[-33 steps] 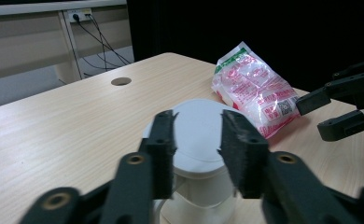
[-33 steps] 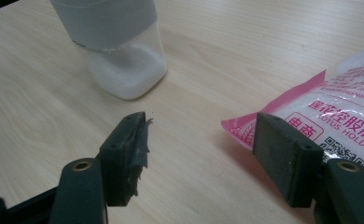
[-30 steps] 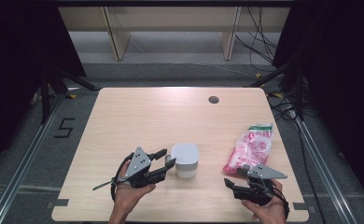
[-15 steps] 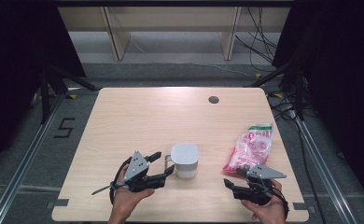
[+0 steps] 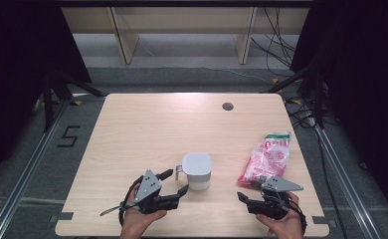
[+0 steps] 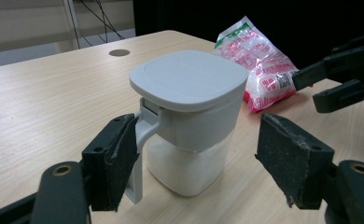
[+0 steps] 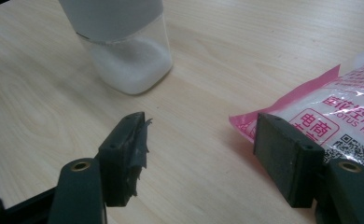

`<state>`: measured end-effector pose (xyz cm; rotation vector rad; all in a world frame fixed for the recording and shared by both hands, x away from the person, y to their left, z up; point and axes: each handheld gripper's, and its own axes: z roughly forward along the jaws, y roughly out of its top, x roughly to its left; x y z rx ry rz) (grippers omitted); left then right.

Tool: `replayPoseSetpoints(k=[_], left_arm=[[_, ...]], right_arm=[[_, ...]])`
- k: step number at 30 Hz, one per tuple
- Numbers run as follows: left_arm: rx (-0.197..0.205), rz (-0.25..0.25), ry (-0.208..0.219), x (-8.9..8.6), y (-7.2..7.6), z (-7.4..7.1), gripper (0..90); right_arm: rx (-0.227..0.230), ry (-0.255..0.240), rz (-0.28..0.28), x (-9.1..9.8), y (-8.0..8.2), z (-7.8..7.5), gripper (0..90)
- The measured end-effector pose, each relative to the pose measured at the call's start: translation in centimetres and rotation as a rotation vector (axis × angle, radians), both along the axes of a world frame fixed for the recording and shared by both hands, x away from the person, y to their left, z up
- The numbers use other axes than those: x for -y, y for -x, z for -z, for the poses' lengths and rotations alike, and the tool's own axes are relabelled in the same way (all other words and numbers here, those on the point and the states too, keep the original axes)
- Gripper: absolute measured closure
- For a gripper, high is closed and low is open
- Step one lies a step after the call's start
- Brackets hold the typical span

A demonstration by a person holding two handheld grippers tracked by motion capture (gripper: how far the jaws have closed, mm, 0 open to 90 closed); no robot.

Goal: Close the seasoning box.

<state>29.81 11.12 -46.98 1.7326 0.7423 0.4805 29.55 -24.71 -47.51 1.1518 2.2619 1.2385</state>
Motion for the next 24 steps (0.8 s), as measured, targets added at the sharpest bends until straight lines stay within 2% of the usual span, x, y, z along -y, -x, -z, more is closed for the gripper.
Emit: replayPoseSetpoints(k=[2, 3, 4, 5, 8, 12, 13, 14, 15, 16, 17, 18, 22, 23, 24], left_arm=[[-0.002, 0.000, 0.002, 0.0, 0.1, 0.1, 27.8], [-0.003, 0.000, 0.028, 0.0, 0.2, 0.5, 27.6], [-0.006, -0.011, 0.013, -0.1, 0.3, 0.6, 27.6], [-0.004, -0.006, 0.033, 0.0, 0.3, 0.8, 27.6], [-0.023, -0.016, 0.014, 0.1, 0.5, 1.3, 27.6], [-0.029, -0.012, 0.020, 0.2, 0.9, 1.8, 27.5], [-0.005, 0.009, -0.003, 0.1, 0.8, 1.8, 27.5], [-0.001, 0.018, -0.001, 0.2, 0.9, 1.9, 27.3], [-0.005, 0.025, 0.005, 0.3, 0.9, 1.9, 27.2], [-0.005, 0.025, 0.005, 0.3, 0.9, 1.9, 27.2], [-0.025, 0.008, 0.003, 0.5, 1.3, 2.0, 27.0], [-0.024, 0.002, -0.008, 0.5, 1.3, 2.1, 26.7], [-0.014, 0.002, -0.031, 0.5, 1.4, 2.3, 25.9], [0.006, 0.019, -0.060, 0.4, 1.3, 2.3, 25.5], [0.009, 0.025, -0.057, 0.4, 1.3, 2.4, 25.5]], right_arm=[[-0.005, -0.005, -0.002, -0.1, 0.1, -0.1, 35.6], [-0.003, -0.013, -0.006, -0.1, 0.0, 0.0, 35.6], [-0.003, -0.013, -0.006, -0.1, 0.0, 0.0, 35.6], [-0.003, -0.013, -0.007, 0.0, 0.0, 0.0, 35.6], [-0.003, -0.013, -0.008, 0.0, 0.0, 0.0, 35.6], [-0.003, -0.013, -0.005, -0.1, 0.0, 0.0, 35.6], [-0.002, -0.017, -0.007, -0.2, 0.0, 0.0, 35.6], [-0.014, -0.028, 0.003, -0.3, 0.2, 0.0, 35.6], [0.002, -0.010, -0.002, -0.3, 0.0, 0.0, 35.6], [-0.006, -0.015, 0.006, -0.4, 0.2, 0.0, 35.6], [0.006, 0.001, -0.005, -0.2, 0.1, -0.2, 35.6], [-0.017, -0.020, 0.003, -0.4, 0.3, -0.1, 35.6], [-0.003, -0.010, -0.012, -0.1, 0.2, -0.1, 35.6], [-0.034, -0.022, 0.004, -0.2, 0.6, -0.1, 35.5], [-0.029, -0.017, -0.002, -0.2, 0.5, -0.1, 35.4]])
